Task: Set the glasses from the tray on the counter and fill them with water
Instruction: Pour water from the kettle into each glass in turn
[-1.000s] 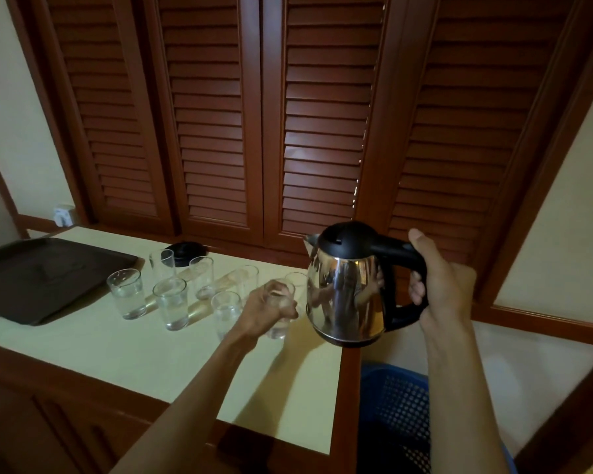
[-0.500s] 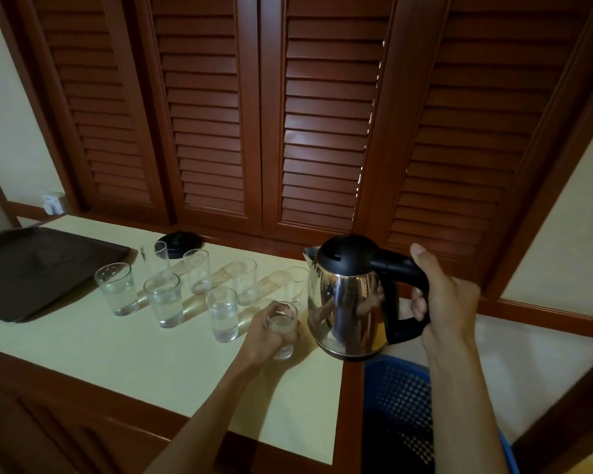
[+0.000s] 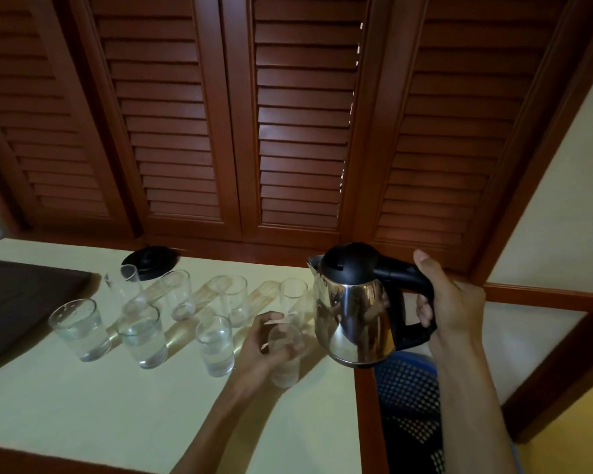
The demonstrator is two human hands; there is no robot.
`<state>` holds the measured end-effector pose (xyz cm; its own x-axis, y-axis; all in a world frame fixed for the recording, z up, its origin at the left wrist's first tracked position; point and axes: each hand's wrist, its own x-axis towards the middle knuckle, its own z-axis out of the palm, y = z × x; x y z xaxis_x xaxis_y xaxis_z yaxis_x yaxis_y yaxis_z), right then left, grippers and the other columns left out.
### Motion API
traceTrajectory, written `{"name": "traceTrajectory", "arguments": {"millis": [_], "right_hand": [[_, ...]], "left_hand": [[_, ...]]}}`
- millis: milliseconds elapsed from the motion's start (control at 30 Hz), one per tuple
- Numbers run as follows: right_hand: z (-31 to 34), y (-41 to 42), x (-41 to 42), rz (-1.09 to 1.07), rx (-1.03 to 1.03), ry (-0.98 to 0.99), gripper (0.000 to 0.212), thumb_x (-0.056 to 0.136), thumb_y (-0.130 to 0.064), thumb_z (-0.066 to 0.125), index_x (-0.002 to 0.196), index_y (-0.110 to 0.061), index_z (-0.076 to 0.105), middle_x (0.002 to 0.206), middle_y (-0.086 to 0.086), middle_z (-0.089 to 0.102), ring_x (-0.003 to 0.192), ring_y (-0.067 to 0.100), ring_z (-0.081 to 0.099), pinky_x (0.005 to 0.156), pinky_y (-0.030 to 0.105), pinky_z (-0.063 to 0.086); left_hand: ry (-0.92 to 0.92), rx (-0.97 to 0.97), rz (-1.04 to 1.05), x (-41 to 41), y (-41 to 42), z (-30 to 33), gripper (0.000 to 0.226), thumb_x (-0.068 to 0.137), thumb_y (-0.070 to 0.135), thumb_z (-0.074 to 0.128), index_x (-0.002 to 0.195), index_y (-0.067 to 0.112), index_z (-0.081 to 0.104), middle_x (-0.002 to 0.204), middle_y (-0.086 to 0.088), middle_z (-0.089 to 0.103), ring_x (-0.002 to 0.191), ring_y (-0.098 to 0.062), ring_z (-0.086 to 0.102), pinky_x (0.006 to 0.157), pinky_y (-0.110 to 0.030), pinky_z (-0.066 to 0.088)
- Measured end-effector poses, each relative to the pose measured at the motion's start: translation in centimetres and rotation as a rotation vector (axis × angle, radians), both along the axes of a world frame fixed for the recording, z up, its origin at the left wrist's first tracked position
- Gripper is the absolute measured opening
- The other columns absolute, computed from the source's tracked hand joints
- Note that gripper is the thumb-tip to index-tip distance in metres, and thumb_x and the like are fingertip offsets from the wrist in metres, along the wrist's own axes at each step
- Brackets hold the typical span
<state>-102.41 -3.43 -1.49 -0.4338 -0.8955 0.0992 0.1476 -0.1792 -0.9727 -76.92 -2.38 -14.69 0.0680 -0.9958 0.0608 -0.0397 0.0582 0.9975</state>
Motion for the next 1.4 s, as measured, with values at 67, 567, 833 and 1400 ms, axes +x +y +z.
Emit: {"name": "traceTrajectory", "arguments": {"millis": [67, 567, 833, 1400], "right_hand": [[0.1, -0.2, 0.3, -0.024, 0.007, 0.007, 0.042, 0.08, -0.04, 0.081, 0.058, -0.009, 0.062, 0.04, 0.001, 0.049, 0.033, 0.015, 0.039, 0.037, 0.023, 0.031], [-0.8, -1.2, 1.4, -0.093, 0.016, -0.023, 0.042, 0.083, -0.035, 0.079, 0.059, -0.007, 0.059, 0.041, 0.002, 0.047, 0.032, 0.015, 0.038, 0.036, 0.024, 0.031], [-1.0, -2.1, 1.8, -0.071, -0.002, 0.008, 0.042, 0.084, -0.034, 0.079, 0.056, -0.01, 0.058, 0.043, 0.003, 0.048, 0.033, 0.015, 0.038, 0.037, 0.024, 0.031], [6.0, -5.4, 2.2, 0.077, -0.063, 0.2, 0.044, 0.091, -0.035, 0.072, 0.057, -0.011, 0.058, 0.038, -0.004, 0.048, 0.03, 0.011, 0.04, 0.037, 0.019, 0.037]], "left_hand": [[0.11, 0.03, 0.047, 0.3, -0.7, 0.7, 0.055, 0.075, 0.047, 0.07, 0.124, 0.023, 0.061, 0.107, 0.018, 0.072, 0.111, -0.002, 0.065, 0.095, -0.019, 0.052], [-0.04, 0.26, -0.004, -0.1, -10.1, 3.3, 0.06, 0.073, -0.019, 0.075, 0.123, 0.008, 0.057, 0.117, -0.009, 0.062, 0.085, -0.008, 0.061, 0.062, -0.013, 0.051], [-0.312, 0.099, -0.101, -0.1, -10.3, 2.2, 0.029, 0.079, -0.002, 0.075, 0.105, 0.006, 0.063, 0.091, -0.005, 0.068, 0.083, -0.018, 0.062, 0.076, -0.03, 0.055], [-0.149, -0.055, 0.318, -1.1, -9.7, 8.7, 0.036, 0.065, 0.009, 0.084, 0.093, 0.015, 0.061, 0.083, 0.007, 0.07, 0.078, -0.009, 0.066, 0.064, -0.016, 0.046]]}}
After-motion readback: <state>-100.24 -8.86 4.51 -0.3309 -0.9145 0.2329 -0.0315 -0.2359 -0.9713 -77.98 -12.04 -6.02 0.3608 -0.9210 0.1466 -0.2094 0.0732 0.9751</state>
